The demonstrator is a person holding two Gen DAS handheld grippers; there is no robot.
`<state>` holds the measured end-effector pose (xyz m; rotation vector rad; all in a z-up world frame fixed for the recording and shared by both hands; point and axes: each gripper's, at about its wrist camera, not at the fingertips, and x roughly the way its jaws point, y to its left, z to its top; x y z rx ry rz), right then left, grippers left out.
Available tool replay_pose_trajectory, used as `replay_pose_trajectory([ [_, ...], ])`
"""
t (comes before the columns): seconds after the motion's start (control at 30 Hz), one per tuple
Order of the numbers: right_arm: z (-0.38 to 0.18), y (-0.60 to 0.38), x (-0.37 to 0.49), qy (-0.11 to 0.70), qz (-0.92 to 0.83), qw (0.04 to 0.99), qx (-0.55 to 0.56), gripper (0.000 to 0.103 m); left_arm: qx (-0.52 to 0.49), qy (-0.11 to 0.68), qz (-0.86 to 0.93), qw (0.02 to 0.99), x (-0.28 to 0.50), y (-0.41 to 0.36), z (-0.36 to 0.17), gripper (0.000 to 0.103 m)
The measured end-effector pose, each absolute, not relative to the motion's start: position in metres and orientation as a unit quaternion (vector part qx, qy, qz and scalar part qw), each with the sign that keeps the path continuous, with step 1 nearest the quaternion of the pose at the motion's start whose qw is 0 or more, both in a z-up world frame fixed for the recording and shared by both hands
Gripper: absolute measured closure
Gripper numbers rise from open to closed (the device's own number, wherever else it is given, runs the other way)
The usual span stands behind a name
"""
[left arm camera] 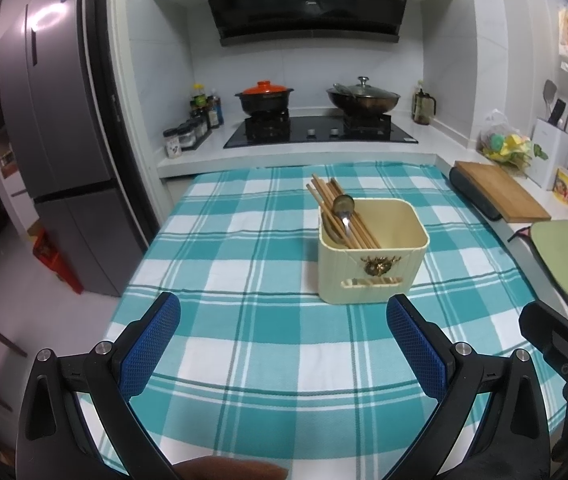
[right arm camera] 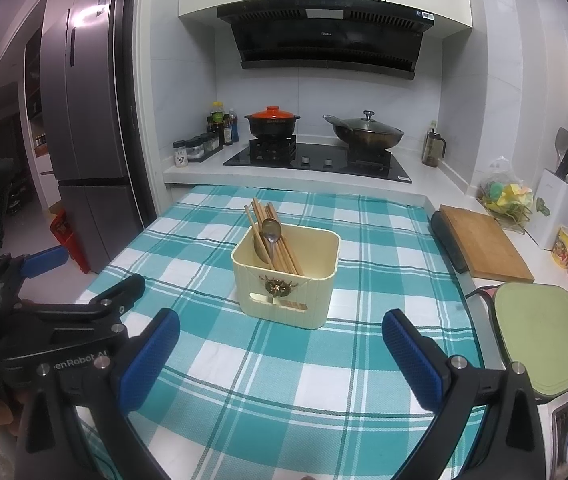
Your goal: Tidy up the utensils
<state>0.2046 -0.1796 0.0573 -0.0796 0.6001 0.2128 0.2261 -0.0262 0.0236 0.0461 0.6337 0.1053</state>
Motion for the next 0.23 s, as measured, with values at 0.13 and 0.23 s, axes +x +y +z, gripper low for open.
replay_pose_trajectory([
  [0.13, 0.0544, -0.1798, 0.2041, 0.297, 0.104, 0.948, -0.039, 0.000, 0.022, 0.312, 0.054, 0.948, 0.2283, -0.0276, 0.0227, 0.000],
  [0.23, 0.0537, -0.1820, 0.2063, 0.298, 0.103, 0.948, -0.036, 0.000, 0.023, 0.309, 0.052, 0.949, 0.2282, -0.0283, 0.0228, 0.000],
])
